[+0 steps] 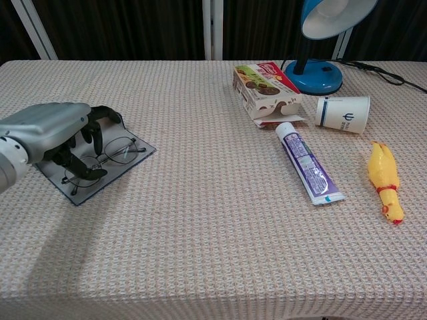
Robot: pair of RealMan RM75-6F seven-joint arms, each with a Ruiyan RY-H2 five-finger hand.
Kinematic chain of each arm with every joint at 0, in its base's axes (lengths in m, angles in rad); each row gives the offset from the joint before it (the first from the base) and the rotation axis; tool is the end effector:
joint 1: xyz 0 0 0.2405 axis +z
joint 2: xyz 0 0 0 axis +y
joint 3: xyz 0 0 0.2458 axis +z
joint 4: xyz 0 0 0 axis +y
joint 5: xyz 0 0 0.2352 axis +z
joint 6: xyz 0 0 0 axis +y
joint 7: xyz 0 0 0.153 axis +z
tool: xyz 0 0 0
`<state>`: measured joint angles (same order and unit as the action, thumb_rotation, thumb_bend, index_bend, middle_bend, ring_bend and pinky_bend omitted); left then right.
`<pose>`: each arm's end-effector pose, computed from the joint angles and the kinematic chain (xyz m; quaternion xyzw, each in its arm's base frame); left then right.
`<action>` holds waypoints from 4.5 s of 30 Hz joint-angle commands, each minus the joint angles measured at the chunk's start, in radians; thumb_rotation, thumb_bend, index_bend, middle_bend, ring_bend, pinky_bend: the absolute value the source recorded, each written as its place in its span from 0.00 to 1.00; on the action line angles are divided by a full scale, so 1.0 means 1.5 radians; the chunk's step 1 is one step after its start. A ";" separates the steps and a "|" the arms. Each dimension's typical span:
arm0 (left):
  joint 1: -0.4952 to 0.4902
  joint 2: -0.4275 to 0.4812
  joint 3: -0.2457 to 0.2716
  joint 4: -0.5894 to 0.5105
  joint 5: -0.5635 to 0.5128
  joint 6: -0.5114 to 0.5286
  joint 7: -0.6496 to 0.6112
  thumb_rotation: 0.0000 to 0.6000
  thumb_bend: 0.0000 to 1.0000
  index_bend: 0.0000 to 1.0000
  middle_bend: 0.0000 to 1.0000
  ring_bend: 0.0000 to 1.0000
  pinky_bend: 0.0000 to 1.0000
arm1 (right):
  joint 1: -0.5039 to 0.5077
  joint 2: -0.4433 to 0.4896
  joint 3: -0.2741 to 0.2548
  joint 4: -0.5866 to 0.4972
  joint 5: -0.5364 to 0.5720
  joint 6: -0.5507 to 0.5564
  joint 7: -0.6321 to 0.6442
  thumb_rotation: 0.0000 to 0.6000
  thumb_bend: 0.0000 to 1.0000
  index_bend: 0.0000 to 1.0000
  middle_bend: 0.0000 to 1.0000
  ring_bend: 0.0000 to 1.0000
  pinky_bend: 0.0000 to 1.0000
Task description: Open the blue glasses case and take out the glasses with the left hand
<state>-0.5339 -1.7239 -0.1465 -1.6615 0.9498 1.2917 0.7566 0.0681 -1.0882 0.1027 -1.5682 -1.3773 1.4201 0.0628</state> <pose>-0.1443 0.2710 -0.0665 -0.6798 -0.4254 -0.3128 0.5090 -0.3435 -0.1980 0.1544 0.5497 -0.4189 0.3630 0.6250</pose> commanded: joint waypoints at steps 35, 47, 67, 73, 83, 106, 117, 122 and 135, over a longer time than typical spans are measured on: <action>-0.007 -0.010 0.042 0.013 0.055 -0.041 -0.040 1.00 0.33 0.27 0.63 0.48 0.50 | 0.001 -0.002 0.002 0.004 0.009 -0.010 -0.005 1.00 0.24 0.00 0.00 0.00 0.00; -0.012 -0.002 0.042 0.010 0.061 -0.069 -0.071 1.00 0.33 0.31 0.70 0.56 0.55 | 0.001 -0.004 0.003 0.009 0.012 -0.011 -0.004 1.00 0.24 0.00 0.00 0.00 0.00; -0.005 0.010 0.055 0.024 0.158 -0.071 -0.151 1.00 0.35 0.54 0.76 0.62 0.60 | 0.001 -0.004 0.004 0.005 0.009 -0.007 -0.008 1.00 0.24 0.00 0.00 0.00 0.00; -0.006 0.009 0.052 0.030 0.164 -0.082 -0.169 1.00 0.35 0.57 0.77 0.63 0.61 | 0.001 -0.003 0.004 0.006 0.011 -0.008 -0.007 1.00 0.24 0.00 0.00 0.00 0.00; -0.009 0.021 0.043 0.011 0.160 -0.099 -0.191 1.00 0.35 0.60 0.78 0.64 0.62 | 0.000 -0.001 0.005 0.005 0.010 -0.005 -0.005 1.00 0.24 0.00 0.00 0.00 0.00; -0.120 -0.014 0.005 -0.056 0.104 -0.191 -0.098 1.00 0.35 0.61 0.78 0.64 0.62 | -0.008 0.004 0.007 0.010 0.010 0.005 0.011 1.00 0.24 0.00 0.00 0.00 0.00; -0.128 -0.025 0.021 -0.008 0.165 -0.189 -0.161 1.00 0.31 0.25 0.41 0.41 0.42 | -0.010 0.004 0.007 0.018 0.010 0.003 0.020 1.00 0.24 0.00 0.00 0.00 0.00; -0.126 -0.010 0.022 -0.016 0.160 -0.189 -0.170 1.00 0.25 0.07 0.16 0.17 0.25 | -0.009 0.004 0.007 0.014 0.008 0.005 0.015 1.00 0.24 0.00 0.00 0.00 0.00; -0.031 0.142 0.040 -0.068 0.219 -0.024 -0.167 1.00 0.21 0.04 0.00 0.00 0.03 | -0.009 0.002 0.011 0.008 0.005 0.015 0.001 1.00 0.24 0.00 0.00 0.00 0.00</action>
<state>-0.6226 -1.5695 -0.0984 -1.7557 1.2481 1.2080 0.5142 0.0540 -1.0830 0.1182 -1.5559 -1.3678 1.4409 0.0660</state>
